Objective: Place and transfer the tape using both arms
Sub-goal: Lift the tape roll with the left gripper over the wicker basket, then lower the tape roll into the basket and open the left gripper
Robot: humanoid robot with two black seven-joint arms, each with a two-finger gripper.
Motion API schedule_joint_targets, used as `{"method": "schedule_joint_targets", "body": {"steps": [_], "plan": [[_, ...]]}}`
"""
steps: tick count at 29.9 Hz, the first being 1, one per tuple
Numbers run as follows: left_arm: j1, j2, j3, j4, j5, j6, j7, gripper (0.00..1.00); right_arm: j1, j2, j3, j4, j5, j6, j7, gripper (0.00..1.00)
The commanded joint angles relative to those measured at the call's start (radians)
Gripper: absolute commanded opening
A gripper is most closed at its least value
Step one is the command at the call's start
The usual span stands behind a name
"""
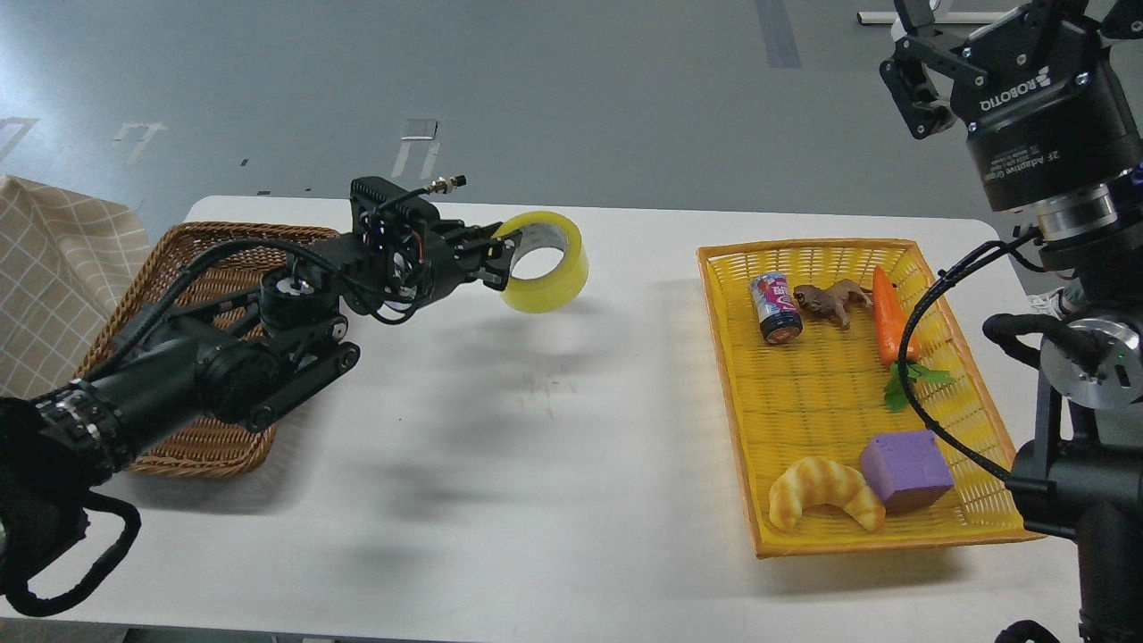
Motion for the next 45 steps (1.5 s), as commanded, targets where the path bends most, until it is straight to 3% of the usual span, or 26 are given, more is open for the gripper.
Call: {"method": "schedule_joint_targets", "body": {"steps": [1,5,7,15,19,25,27,33,45], "plan": [[-0.052,0.056,-0.001,0.025,-0.019,-0.002,-0.028,0.09,-0.004,-0.001,0.000,-0.003,0.000,0.000,0.000,1.00],[-0.084,0.093,0.001,0.062,-0.047,0.000,-0.069,0.09,-0.007,0.000,0.000,-0.003,0.000,0.000,0.000,1.00],[-0.080,0.175,-0.001,0.062,-0.051,0.003,-0.087,0.09,-0.007,0.000,0.000,-0.003,0.000,0.000,0.000,1.00],[-0.053,0.329,0.002,0.062,-0.113,0.005,-0.132,0.09,-0.007,0.000,0.000,-0.012,-0.001,0.000,0.001,1.00],[0.008,0.430,0.002,0.062,-0.114,0.012,-0.198,0.09,-0.004,0.000,0.000,-0.012,0.000,0.000,0.000,1.00],[0.124,0.533,0.002,0.062,-0.151,0.078,-0.230,0.10,-0.003,-0.001,-0.002,-0.014,0.000,0.000,-0.002,1.00],[0.192,0.577,0.002,0.062,-0.171,0.101,-0.265,0.11,-0.003,-0.004,-0.003,-0.014,0.000,0.000,0.000,1.00],[0.285,0.605,0.002,0.063,-0.209,0.136,-0.290,0.11,-0.003,-0.003,-0.003,-0.012,0.000,0.000,0.000,1.00],[0.352,0.591,0.002,0.075,-0.217,0.160,-0.312,0.12,-0.007,-0.007,-0.003,-0.011,0.000,0.000,-0.002,1.00]]}}
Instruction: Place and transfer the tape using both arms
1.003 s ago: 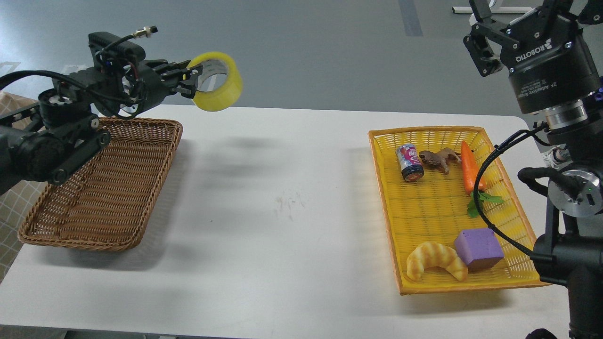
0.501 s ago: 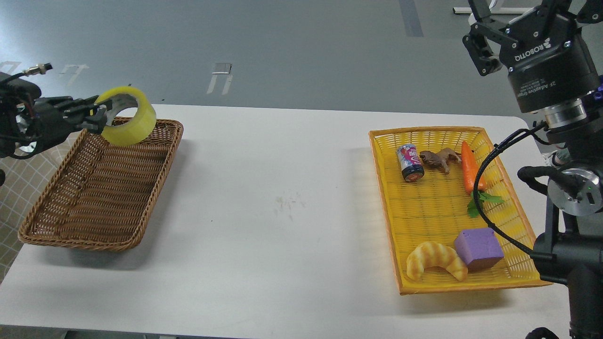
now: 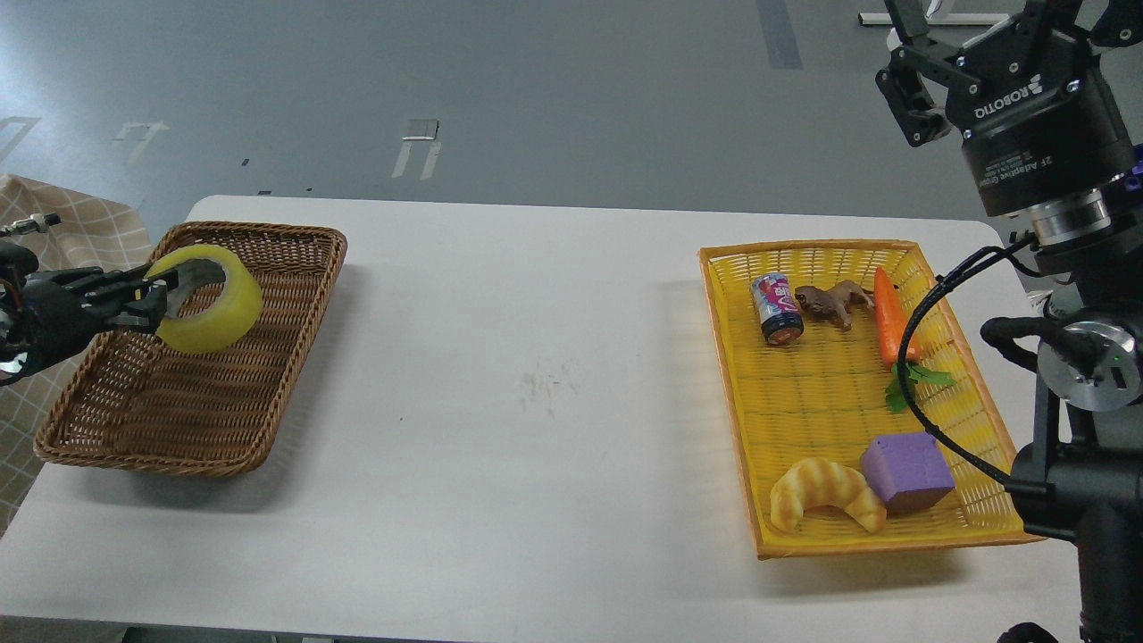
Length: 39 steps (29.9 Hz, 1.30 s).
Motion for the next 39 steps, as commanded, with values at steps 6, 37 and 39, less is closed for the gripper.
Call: {"method": "schedule_joint_targets", "body": {"steps": [6,37,39], "plan": [[0.016,-0.047,0.000,0.021,-0.001,0.001,-0.015,0.19,0.000,-0.003,0.002,0.001,0.000,0.000,0.000,1.00],[-0.164,-0.096,-0.018,-0.021,-0.713,0.001,-0.031,0.98,0.001,-0.005,0.002,0.001,-0.008,0.000,0.000,1.00],[-0.195,-0.127,-0.020,-0.085,-0.813,0.001,-0.031,0.98,0.006,-0.007,0.000,0.000,-0.014,0.000,0.000,1.00]]}}
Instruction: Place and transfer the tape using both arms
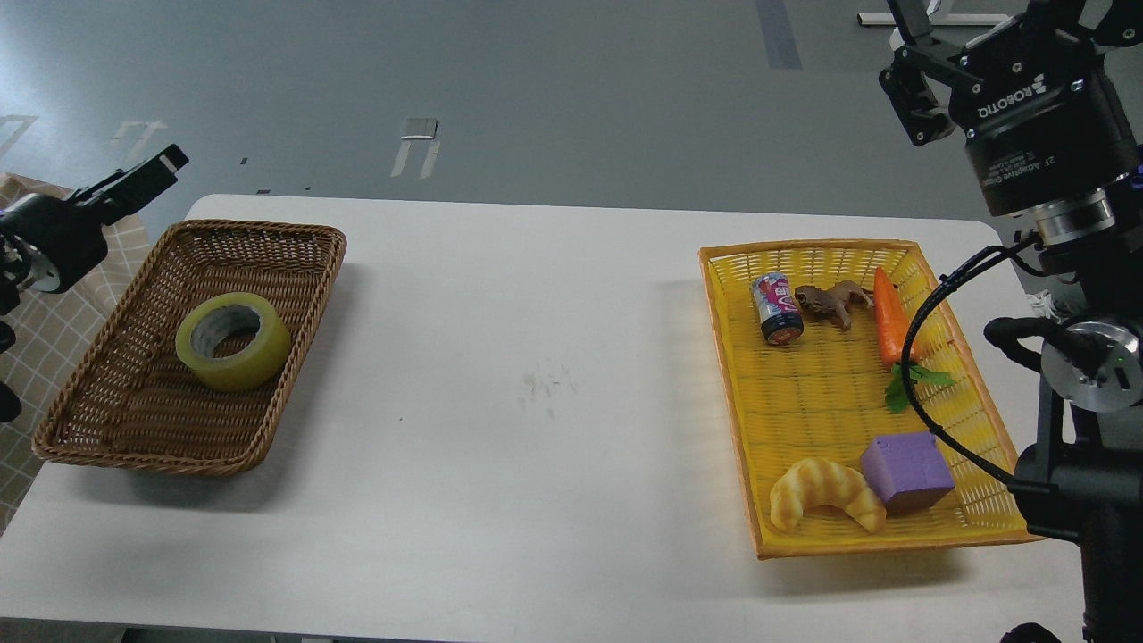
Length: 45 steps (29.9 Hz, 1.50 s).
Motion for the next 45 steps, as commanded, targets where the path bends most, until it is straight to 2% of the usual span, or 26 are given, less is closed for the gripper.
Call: {"method": "schedule_joint_targets", "body": {"steps": [1,6,12,14,16,17,20,21,24,29,32,34,38,41,45], "plan": [[-0.058,-0.047,-0.005,-0.115,-0.184,0.001,0.000,0.98,0.010,-0.004,-0.005,-0.004,-0.010,0.000,-0.002,1.00],[-0.125,-0.113,-0.040,-0.223,-0.409,-0.002,0.000,0.98,0.019,-0.021,-0.008,-0.018,-0.013,-0.012,-0.009,1.00],[-0.187,-0.220,-0.129,-0.295,-0.496,-0.063,0.000,0.98,0.057,-0.018,-0.012,-0.053,-0.013,-0.014,-0.069,1.00],[-0.188,-0.257,-0.199,-0.306,-0.542,-0.167,0.000,0.98,0.080,-0.021,-0.051,-0.070,-0.020,-0.014,-0.074,1.00],[-0.188,-0.273,-0.233,-0.304,-0.564,-0.235,0.000,0.98,0.099,-0.023,-0.062,-0.082,-0.028,-0.014,-0.074,1.00],[-0.190,-0.288,-0.270,-0.303,-0.585,-0.299,0.001,0.98,0.120,-0.023,-0.065,-0.099,-0.039,-0.015,-0.074,1.00],[-0.193,-0.337,-0.340,-0.303,-0.634,-0.370,0.077,0.98,0.161,-0.015,-0.069,-0.133,-0.062,-0.029,-0.072,1.00],[-0.195,-0.369,-0.366,-0.309,-0.650,-0.375,0.102,0.98,0.175,-0.007,-0.074,-0.137,-0.071,-0.047,-0.072,1.00],[-0.195,-0.426,-0.409,-0.321,-0.654,-0.370,0.131,0.98,0.186,0.002,-0.112,-0.140,-0.082,-0.080,-0.069,1.00],[-0.150,-0.541,-0.521,-0.355,-0.653,-0.355,0.145,0.98,0.197,0.011,-0.134,-0.140,-0.082,-0.103,-0.066,1.00],[-0.081,-0.613,-0.586,-0.382,-0.653,-0.332,0.209,0.98,0.205,0.017,-0.131,-0.140,-0.080,-0.115,-0.066,1.00],[-0.064,-0.636,-0.598,-0.382,-0.653,-0.327,0.287,0.98,0.211,0.017,-0.131,-0.137,-0.073,-0.117,-0.066,1.00],[-0.049,-0.658,-0.632,-0.385,-0.654,-0.327,0.292,0.98,0.212,0.017,-0.132,-0.130,-0.070,-0.117,-0.063,1.00],[-0.002,-0.691,-0.667,-0.443,-0.654,-0.329,0.295,0.98,0.208,0.017,-0.131,-0.127,-0.070,-0.117,-0.063,1.00],[0.040,-0.713,-0.670,-0.464,-0.644,-0.327,0.294,0.98,0.206,0.017,-0.132,-0.131,-0.073,-0.118,-0.063,1.00]]}}
